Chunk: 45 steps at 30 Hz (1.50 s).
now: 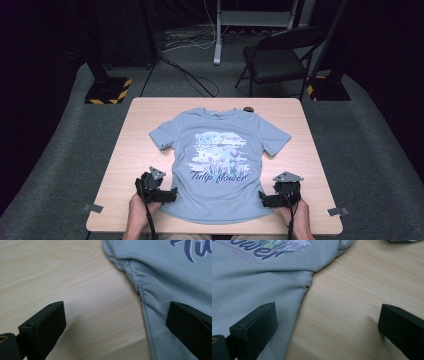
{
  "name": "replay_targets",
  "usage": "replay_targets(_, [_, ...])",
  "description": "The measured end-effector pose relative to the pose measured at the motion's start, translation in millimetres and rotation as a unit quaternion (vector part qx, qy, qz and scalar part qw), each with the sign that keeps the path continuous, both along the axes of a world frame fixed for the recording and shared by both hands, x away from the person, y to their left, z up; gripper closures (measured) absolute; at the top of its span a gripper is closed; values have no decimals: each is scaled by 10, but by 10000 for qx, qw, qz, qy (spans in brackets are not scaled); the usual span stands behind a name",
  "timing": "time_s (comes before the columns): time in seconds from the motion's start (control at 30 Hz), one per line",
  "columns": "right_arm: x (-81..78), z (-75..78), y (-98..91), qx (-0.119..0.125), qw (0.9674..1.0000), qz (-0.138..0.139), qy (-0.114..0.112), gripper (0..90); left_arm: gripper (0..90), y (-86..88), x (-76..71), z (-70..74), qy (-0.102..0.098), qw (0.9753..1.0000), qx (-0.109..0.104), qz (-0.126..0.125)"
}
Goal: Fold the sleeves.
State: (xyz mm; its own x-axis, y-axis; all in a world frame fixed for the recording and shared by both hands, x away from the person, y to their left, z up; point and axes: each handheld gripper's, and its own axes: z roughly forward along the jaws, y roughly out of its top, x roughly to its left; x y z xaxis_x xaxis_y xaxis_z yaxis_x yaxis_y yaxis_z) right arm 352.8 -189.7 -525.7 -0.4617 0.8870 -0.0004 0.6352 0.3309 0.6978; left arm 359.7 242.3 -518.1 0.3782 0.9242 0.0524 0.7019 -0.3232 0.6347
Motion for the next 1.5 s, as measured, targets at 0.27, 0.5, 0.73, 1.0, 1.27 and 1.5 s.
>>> replay_targets(0.27, [-47,4,-6,-16,10000,33,29,14,29,3,-45,1,19,10000,-15,-50])
replay_targets(0.5, [-91,7,-6,-24,10000,58,46,15,31,9,-101,3,40,9999,-18,-95])
replay_targets(0.73, [-134,7,-6,-25,9999,80,56,14,31,17,-164,4,66,9999,-21,-132])
replay_targets(1.0, [-191,8,-5,-32,9999,87,61,14,32,27,-212,6,88,9998,-13,-184])
replay_targets(1.27, [-268,8,-4,-39,9999,107,72,14,31,51,-266,6,133,9997,-44,-221])
replay_targets(1.5, [-322,9,-2,-44,9999,134,76,14,33,47,-300,9,122,9996,-13,-251])
